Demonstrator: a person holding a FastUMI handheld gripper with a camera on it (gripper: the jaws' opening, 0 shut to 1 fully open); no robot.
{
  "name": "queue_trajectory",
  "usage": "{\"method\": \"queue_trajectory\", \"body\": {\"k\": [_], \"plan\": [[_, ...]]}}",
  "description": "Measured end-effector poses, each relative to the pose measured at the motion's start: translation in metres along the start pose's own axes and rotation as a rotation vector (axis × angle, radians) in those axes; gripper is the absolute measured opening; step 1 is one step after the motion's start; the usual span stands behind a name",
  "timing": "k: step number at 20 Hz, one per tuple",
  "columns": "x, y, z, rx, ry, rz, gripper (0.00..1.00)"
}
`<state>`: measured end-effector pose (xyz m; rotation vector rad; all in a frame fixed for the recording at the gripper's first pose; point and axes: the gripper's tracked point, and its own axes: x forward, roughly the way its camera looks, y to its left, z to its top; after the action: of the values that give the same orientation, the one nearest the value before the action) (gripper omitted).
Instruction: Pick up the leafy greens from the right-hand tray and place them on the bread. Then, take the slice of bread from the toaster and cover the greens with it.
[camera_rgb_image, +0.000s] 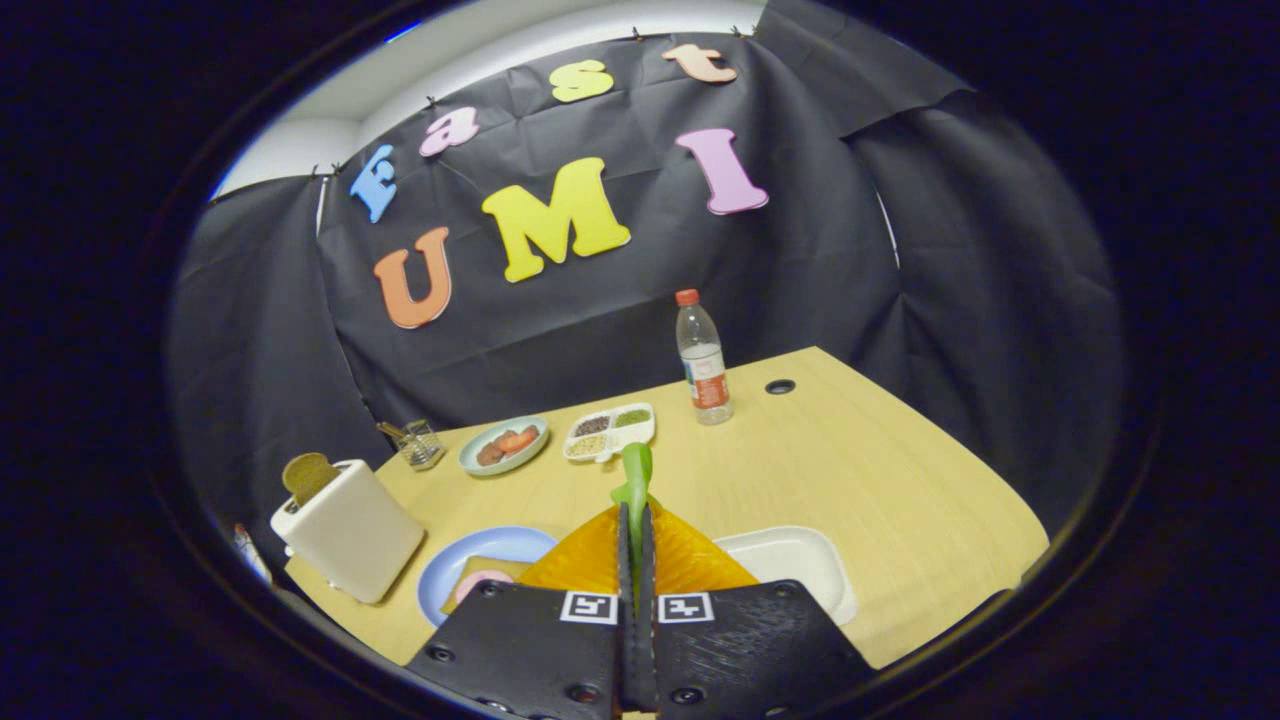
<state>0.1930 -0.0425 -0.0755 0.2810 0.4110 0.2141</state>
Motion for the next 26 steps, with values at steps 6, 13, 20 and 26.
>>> {"method": "queue_trajectory", "body": {"k": [6,13,20,26], "plan": [[0.014,0.069,-0.012,-0.046,0.007,0.017,0.0],[0.045,0.097,-0.036,-0.202,0.018,-0.097,0.0],[0.066,0.111,-0.068,-0.175,0.055,-0.139,0.0],[0.075,0.151,-0.097,-0.077,0.109,-0.071,0.01]]}}
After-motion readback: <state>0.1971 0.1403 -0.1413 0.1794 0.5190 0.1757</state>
